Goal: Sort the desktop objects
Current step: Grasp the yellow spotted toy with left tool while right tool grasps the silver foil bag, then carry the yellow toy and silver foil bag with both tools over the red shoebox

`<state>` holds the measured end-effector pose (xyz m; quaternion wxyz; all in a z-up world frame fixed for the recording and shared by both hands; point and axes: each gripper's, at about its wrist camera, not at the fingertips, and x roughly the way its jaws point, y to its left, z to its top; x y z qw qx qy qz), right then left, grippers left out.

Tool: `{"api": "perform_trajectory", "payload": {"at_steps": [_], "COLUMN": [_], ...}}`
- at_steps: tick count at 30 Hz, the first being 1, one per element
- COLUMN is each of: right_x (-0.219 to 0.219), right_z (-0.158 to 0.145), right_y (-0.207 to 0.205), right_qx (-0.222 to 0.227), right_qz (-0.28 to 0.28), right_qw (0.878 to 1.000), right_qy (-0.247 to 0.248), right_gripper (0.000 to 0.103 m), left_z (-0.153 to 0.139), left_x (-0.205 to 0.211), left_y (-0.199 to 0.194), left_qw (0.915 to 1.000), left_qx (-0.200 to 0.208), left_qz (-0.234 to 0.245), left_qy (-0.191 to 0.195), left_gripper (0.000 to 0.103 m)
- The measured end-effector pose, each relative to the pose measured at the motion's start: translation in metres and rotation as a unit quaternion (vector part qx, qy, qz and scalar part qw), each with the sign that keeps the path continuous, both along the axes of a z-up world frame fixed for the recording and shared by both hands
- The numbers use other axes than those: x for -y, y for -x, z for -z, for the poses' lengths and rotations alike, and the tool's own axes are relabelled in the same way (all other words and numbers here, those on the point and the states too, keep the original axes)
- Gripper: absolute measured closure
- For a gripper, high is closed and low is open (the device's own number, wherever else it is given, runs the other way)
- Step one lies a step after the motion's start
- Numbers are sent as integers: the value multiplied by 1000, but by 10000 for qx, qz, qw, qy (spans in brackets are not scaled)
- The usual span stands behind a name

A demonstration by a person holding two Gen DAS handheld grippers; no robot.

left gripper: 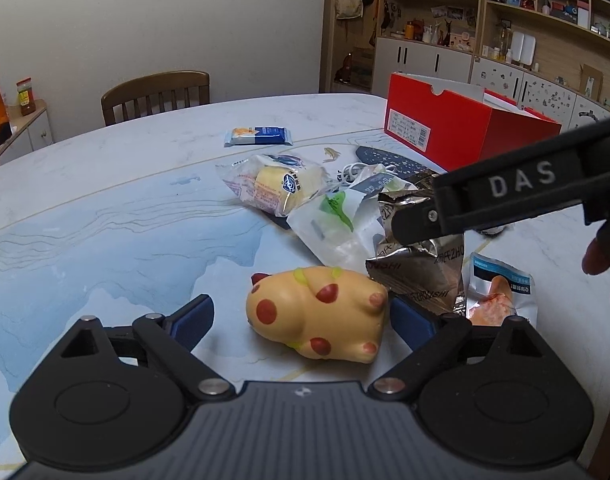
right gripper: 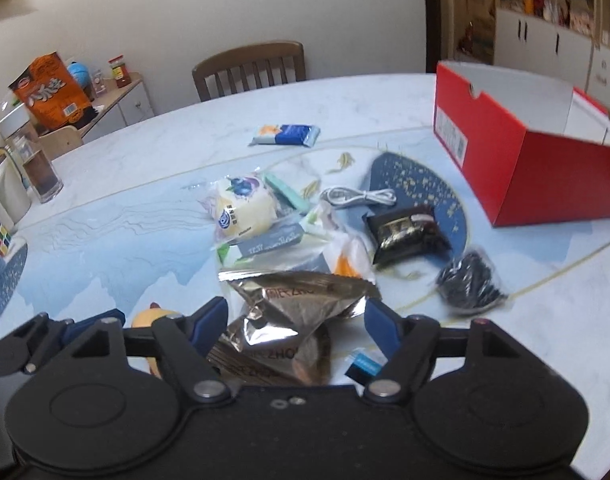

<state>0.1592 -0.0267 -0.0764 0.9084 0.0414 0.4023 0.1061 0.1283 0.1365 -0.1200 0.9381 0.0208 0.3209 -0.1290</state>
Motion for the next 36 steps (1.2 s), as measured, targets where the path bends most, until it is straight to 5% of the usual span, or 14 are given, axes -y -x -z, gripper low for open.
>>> {"api": "perform_trajectory", "payload": {"at_steps": [7, 16, 36], "right_x": [-5, -4, 22], "right_z": [2, -6, -38], "right_y": [-6, -5, -3], "right_qx": [-271, -214, 239], "right_qz": [11, -33, -438], "right_qw": [9996, 9993, 9986], "right_qy": [10, 306, 190], "right_gripper": [47, 62, 66], "left_z": [0, -3, -47], "left_x": [-1, -3, 1], "left_y": [-4, -6, -2], "left_qw": [9997, 9993, 9980], "left_qx": [-33, -96, 227], "left_qz": [206, 130, -531], "left_qy": [155, 324, 261], "left_gripper": [26, 31, 31]}}
